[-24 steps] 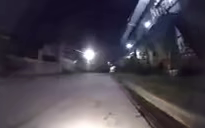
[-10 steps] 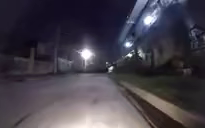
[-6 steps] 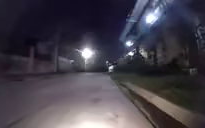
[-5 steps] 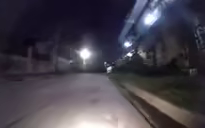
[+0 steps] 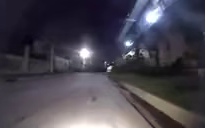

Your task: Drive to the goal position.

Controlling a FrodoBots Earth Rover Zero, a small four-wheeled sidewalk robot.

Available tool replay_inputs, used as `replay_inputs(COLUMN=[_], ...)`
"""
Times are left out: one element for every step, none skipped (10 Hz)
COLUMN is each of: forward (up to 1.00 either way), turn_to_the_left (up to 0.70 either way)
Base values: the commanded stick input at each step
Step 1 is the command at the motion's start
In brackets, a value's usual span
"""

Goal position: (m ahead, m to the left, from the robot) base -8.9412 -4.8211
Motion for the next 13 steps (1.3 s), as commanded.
replay_inputs(forward=[0.7,0.7,0.7,0.7,0.7,0.7,0.7,0.7,0.7,0.7,0.7,0.7,0.7], turn_to_the_left=[-0.26,-0.21,0.0,0.0,0.0,0.0,0.0,0.0,-0.25,-0.24,-0.11,-0.01,0.0])
